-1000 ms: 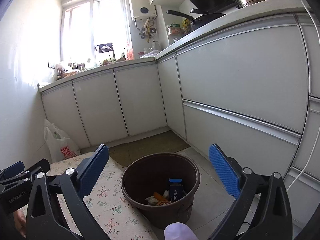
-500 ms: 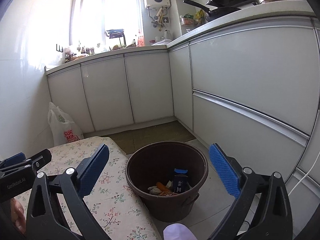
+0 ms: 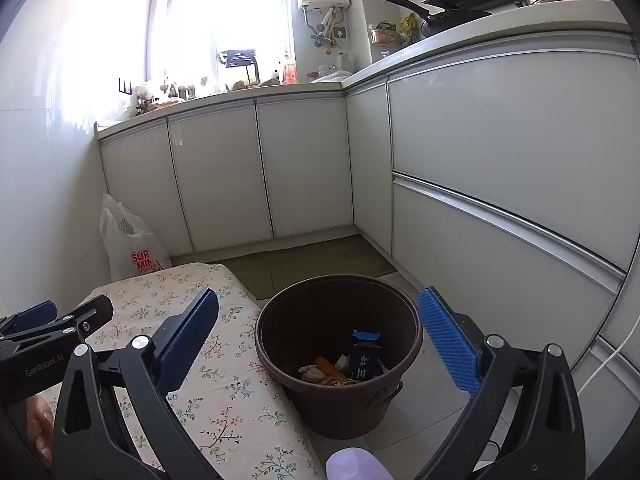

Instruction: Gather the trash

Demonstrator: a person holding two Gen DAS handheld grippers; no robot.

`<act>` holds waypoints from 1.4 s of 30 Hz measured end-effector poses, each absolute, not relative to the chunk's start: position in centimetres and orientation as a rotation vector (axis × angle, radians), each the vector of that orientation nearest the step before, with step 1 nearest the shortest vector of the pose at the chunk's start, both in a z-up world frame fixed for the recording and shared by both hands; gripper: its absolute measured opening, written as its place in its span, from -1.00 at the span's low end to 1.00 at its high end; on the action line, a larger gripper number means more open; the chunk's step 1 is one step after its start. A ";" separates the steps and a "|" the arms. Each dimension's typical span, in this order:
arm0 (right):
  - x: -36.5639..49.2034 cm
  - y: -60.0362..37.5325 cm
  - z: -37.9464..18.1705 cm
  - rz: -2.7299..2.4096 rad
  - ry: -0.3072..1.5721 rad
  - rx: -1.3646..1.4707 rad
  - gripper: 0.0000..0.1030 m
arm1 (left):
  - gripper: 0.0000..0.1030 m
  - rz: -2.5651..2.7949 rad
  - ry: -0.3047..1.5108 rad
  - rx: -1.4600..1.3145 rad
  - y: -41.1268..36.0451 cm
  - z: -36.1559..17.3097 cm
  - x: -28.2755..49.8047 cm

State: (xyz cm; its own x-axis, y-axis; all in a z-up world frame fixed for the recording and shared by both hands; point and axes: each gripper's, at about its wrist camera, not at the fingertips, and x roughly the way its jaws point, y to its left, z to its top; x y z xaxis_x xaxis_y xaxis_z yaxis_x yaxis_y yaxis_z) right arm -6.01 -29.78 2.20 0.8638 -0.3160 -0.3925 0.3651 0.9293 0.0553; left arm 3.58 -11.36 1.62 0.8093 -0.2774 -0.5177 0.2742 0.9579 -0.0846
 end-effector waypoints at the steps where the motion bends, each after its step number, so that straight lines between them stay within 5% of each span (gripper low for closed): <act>1: -5.9 -29.8 2.1 -0.355 0.393 0.129 0.86 | 0.88 -0.294 0.556 -0.006 -11.3 1.6 3.6; 42: -4.5 -29.4 0.5 -0.322 0.464 0.115 0.86 | 0.88 -0.285 0.621 -0.004 -11.5 -0.2 5.0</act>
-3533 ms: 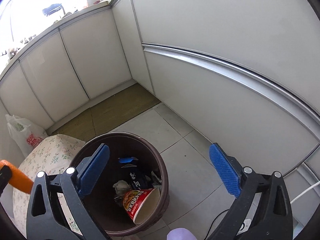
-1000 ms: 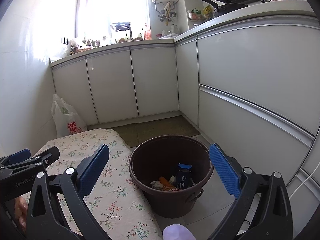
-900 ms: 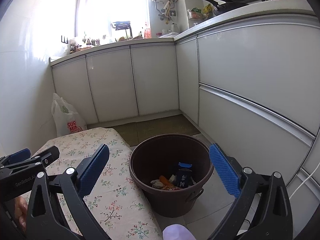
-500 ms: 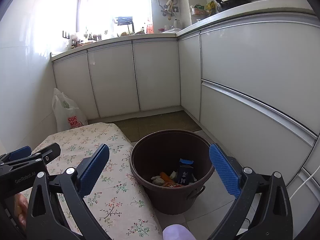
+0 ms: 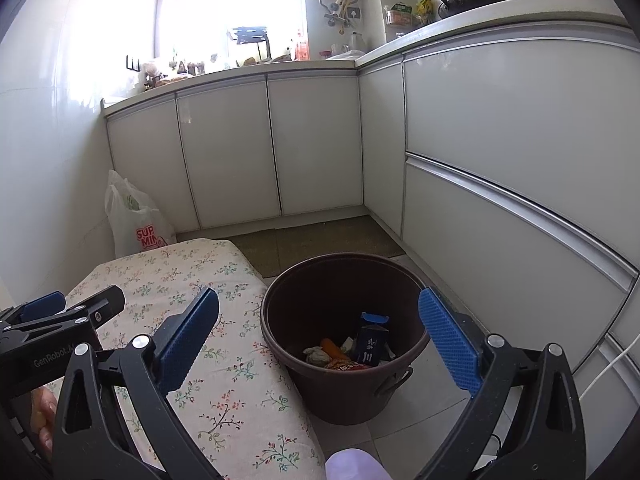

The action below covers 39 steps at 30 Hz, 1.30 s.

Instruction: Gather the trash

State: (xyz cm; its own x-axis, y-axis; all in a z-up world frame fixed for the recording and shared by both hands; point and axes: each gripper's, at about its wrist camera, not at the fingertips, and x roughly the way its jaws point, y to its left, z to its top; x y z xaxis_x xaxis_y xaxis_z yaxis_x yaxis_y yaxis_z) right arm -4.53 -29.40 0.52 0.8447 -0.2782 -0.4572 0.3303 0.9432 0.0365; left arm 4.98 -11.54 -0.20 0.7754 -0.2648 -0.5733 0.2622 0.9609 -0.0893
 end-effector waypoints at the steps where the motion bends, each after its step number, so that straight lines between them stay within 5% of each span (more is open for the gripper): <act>1: -4.5 -29.4 0.5 -0.321 0.467 0.116 0.86 | 0.88 -0.285 0.623 -0.004 -11.6 -0.3 5.0; 39: -3.7 -29.6 -0.2 -0.304 0.512 0.117 0.86 | 0.88 -0.271 0.667 -0.010 -12.0 -1.2 5.6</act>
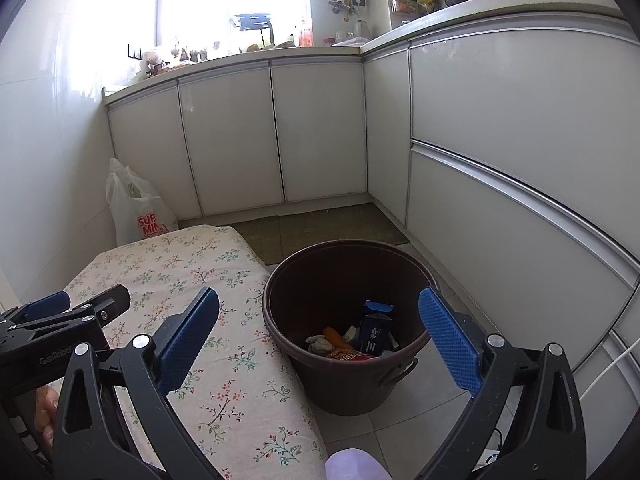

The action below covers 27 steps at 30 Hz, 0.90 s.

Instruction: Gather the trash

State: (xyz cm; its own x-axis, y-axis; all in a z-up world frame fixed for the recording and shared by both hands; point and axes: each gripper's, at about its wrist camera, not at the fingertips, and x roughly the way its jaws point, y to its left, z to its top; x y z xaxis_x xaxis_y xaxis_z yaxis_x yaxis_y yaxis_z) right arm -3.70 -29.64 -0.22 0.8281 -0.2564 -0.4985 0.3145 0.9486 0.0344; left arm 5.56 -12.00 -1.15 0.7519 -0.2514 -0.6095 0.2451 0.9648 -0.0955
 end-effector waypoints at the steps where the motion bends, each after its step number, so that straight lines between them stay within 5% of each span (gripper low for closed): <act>1: -3.7 -29.6 -0.2 -0.304 0.512 0.116 0.86 | 0.88 -0.271 0.666 -0.008 -12.0 -1.2 5.5; 27: -3.7 -29.5 -0.5 -0.307 0.515 0.132 0.86 | 0.72 -0.289 0.634 0.031 -12.5 -1.2 5.2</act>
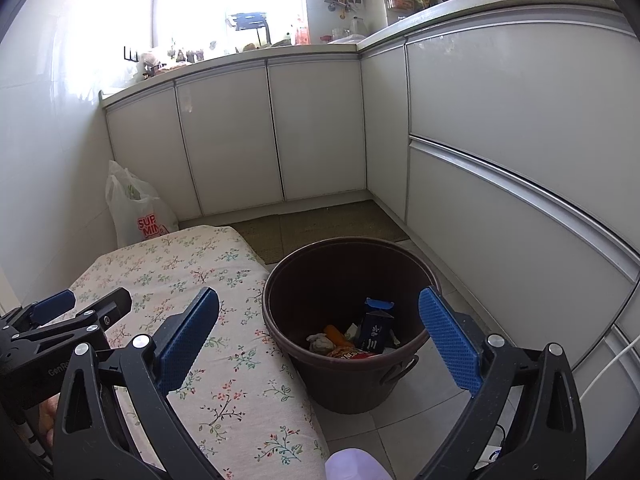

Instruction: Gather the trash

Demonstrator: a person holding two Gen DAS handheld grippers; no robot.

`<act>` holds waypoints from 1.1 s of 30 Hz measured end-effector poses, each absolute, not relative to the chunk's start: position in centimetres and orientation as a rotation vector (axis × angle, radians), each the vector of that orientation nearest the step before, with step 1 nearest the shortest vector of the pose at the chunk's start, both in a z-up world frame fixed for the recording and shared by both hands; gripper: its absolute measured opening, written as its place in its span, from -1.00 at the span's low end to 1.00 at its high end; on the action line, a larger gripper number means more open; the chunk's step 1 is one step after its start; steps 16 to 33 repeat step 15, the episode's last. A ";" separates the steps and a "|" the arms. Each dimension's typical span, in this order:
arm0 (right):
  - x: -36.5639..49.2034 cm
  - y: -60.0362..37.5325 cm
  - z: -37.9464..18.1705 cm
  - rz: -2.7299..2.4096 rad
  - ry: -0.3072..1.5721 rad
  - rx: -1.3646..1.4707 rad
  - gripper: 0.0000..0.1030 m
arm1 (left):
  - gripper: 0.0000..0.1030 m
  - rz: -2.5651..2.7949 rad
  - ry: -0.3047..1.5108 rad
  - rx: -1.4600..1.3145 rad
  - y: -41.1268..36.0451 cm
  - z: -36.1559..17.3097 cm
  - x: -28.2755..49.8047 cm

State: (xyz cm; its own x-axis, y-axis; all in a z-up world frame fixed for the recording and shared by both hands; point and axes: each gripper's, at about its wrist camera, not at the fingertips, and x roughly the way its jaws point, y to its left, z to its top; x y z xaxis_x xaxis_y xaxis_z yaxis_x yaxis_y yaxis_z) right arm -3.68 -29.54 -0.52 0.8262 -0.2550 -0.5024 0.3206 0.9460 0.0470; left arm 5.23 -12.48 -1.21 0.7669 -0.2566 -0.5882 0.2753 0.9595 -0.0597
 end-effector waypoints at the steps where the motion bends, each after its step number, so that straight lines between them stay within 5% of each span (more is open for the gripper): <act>1: -3.7 -29.6 -0.5 -0.307 0.515 0.132 0.86 | 0.72 -0.291 0.632 0.030 -12.4 -1.2 5.2; 33: -3.6 -29.7 -0.8 -0.345 0.529 0.158 0.86 | 0.76 -0.314 0.661 0.017 -12.6 -1.1 5.3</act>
